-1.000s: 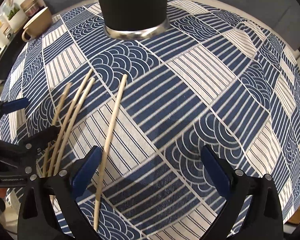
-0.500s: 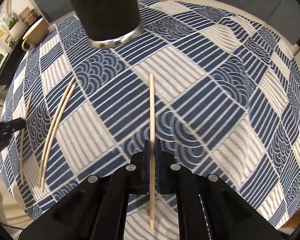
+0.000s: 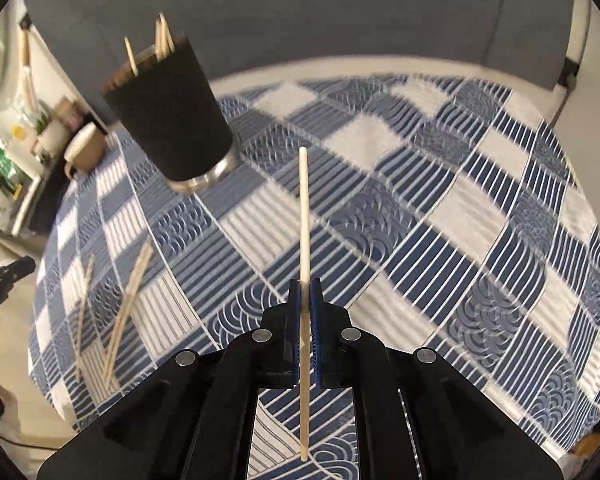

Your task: Organize utensils

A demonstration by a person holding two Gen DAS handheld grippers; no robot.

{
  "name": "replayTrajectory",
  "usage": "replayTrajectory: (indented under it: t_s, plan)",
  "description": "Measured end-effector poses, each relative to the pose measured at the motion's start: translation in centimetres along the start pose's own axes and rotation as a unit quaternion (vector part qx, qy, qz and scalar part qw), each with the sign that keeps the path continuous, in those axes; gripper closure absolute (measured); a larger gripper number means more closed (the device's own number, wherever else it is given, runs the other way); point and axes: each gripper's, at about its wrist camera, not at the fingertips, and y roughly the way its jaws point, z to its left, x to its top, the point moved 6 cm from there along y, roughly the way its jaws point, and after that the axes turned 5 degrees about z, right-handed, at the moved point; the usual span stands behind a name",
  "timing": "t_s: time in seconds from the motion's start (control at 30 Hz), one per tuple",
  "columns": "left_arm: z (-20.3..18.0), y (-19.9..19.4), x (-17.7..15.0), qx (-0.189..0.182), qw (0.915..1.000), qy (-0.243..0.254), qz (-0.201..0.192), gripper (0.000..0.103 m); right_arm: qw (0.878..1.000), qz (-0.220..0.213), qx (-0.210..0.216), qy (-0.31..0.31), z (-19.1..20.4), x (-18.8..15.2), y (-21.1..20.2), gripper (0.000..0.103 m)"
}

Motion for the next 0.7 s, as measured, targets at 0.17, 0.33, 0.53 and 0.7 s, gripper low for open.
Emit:
replayTrajectory:
  t_s: [0.17, 0.33, 0.53, 0.7]
  plan:
    - [-1.8, -3.5, 0.9, 0.006, 0.9987, 0.016, -0.049, 0.097, 0.997, -0.062, 0.029, -0.024, 0.2, 1.8, -4.3, 0.098]
    - [-3.3, -6.4, 2.5, 0.006, 0.9965, 0.023, -0.081, 0.097, 0.990, -0.117, 0.065, -0.051, 1.5, 3.6, -8.9, 0.098]
    - [-4.9, -8.7, 5.8, -0.016, 0.9934, 0.022, -0.111, 0.097, 0.976, -0.168, 0.110, -0.084, 4.4, 6.3, -12.7, 0.098]
    - [-6.0, -9.4, 9.6, -0.037, 0.9907, 0.025, -0.128, 0.097, 0.964, -0.196, 0.142, -0.109, 7.2, 9.6, -14.3, 0.098]
